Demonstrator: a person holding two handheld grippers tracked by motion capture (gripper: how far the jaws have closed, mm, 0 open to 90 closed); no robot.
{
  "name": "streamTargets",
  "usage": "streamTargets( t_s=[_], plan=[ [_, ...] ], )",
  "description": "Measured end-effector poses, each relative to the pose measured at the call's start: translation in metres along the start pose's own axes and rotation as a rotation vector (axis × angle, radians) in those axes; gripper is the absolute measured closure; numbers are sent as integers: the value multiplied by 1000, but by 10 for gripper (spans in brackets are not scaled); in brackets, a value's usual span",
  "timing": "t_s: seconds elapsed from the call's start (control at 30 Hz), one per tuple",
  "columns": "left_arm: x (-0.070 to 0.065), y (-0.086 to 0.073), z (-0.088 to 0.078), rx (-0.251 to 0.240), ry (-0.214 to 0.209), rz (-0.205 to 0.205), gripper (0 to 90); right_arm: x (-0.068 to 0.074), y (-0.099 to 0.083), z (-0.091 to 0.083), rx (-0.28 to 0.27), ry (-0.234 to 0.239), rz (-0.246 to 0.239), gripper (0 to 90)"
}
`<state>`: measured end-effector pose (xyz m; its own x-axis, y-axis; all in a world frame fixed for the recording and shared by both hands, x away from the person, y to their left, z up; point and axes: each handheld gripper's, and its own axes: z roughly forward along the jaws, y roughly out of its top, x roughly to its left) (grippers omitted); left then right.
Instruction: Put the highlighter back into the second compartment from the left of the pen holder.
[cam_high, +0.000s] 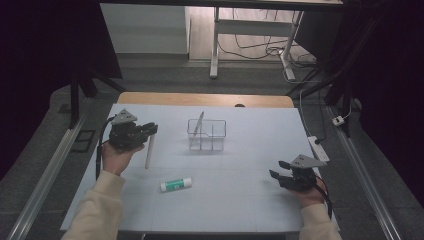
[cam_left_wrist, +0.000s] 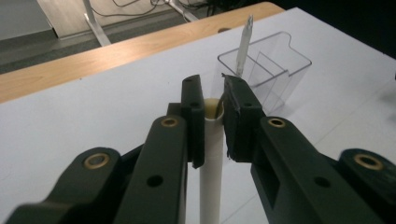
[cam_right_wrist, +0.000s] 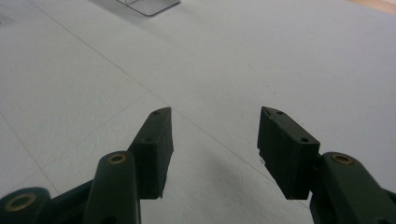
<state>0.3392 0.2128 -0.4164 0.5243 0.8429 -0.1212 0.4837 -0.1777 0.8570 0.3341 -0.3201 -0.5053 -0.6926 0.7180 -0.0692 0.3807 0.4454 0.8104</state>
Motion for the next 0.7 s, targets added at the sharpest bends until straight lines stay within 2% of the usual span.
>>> streamTargets(
  t_s=[0.23, 0.33, 0.53, 0.7],
  plan=[
    [-3, 8, 2, -35, -12, -6, 791, 0, 0, 0, 1, 0, 2, 446],
    [-4, 11, 5, -57, -32, -12, 791, 0, 0, 0, -1, 2, -1, 446],
    [-10, 18, 10, -86, -47, -1, 791, 0, 0, 0, 0, 0, 0, 446],
    [-12, 24, 11, -120, -62, -10, 791, 0, 0, 0, 0, 1, -1, 446]
  ],
)
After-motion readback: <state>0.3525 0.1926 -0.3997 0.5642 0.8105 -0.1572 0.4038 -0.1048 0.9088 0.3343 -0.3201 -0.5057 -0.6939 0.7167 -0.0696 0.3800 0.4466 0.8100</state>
